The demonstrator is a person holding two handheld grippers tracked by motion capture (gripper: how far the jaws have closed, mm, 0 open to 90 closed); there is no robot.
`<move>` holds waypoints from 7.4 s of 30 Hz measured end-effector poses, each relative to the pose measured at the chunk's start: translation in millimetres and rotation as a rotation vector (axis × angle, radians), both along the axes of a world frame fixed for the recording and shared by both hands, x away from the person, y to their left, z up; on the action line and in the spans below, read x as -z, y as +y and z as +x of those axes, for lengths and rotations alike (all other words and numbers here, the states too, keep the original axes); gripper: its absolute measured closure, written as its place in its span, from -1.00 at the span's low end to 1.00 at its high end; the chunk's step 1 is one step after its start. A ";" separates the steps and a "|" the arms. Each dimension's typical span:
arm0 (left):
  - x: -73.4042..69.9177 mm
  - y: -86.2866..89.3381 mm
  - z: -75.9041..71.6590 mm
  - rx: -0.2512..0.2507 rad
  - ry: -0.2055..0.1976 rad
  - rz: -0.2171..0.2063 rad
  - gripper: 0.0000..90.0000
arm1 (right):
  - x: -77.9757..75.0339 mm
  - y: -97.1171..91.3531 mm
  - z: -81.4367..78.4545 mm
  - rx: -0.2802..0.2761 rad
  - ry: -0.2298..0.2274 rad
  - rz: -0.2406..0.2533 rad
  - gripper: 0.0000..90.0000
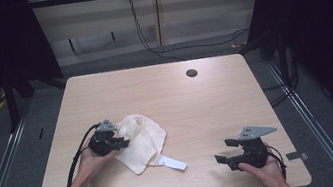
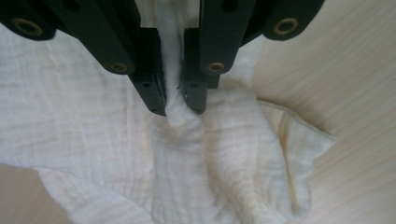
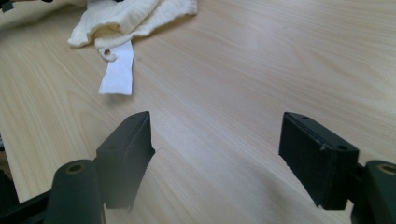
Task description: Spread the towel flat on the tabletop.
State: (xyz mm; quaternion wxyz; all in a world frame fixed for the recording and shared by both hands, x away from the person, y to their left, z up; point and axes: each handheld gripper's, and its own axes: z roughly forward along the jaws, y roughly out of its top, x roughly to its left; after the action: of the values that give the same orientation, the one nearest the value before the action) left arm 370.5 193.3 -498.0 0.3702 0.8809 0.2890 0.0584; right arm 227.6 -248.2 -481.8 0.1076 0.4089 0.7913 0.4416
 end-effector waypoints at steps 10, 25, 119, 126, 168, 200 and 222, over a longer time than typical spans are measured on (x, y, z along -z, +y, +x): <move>-1.3 -25.1 -12.9 0.037 0.017 0.002 0.80 | -0.6 -0.9 -0.3 0.004 -0.003 0.003 -0.43; -1.8 -66.0 -39.1 0.130 0.029 -0.008 0.77 | -1.7 -1.2 -1.0 0.009 -0.008 0.012 -0.43; -61.5 -20.6 -72.3 0.146 -0.079 -0.244 0.93 | -13.0 41.5 -11.4 -0.204 0.028 -0.015 0.03; -59.0 -14.0 -67.9 0.124 -0.072 -0.258 0.93 | -6.0 95.8 -1.5 -0.369 0.053 -0.088 0.29; -51.7 2.4 -57.9 0.065 -0.050 -0.271 0.92 | -15.0 64.8 13.2 -0.255 0.025 0.053 0.94; -115.7 12.6 -63.0 0.056 -0.203 -0.394 0.94 | -126.4 21.8 55.1 -0.159 -0.202 0.203 0.94; -189.9 28.0 -97.7 0.088 -0.358 -0.441 0.94 | -200.1 16.0 8.3 -0.237 -0.365 0.203 0.95</move>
State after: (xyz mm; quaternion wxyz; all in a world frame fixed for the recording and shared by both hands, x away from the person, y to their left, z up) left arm 272.8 221.3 -308.2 0.6003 0.7664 0.1863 0.1327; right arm 235.9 -232.2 -281.7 0.1546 0.2351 0.7527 0.5952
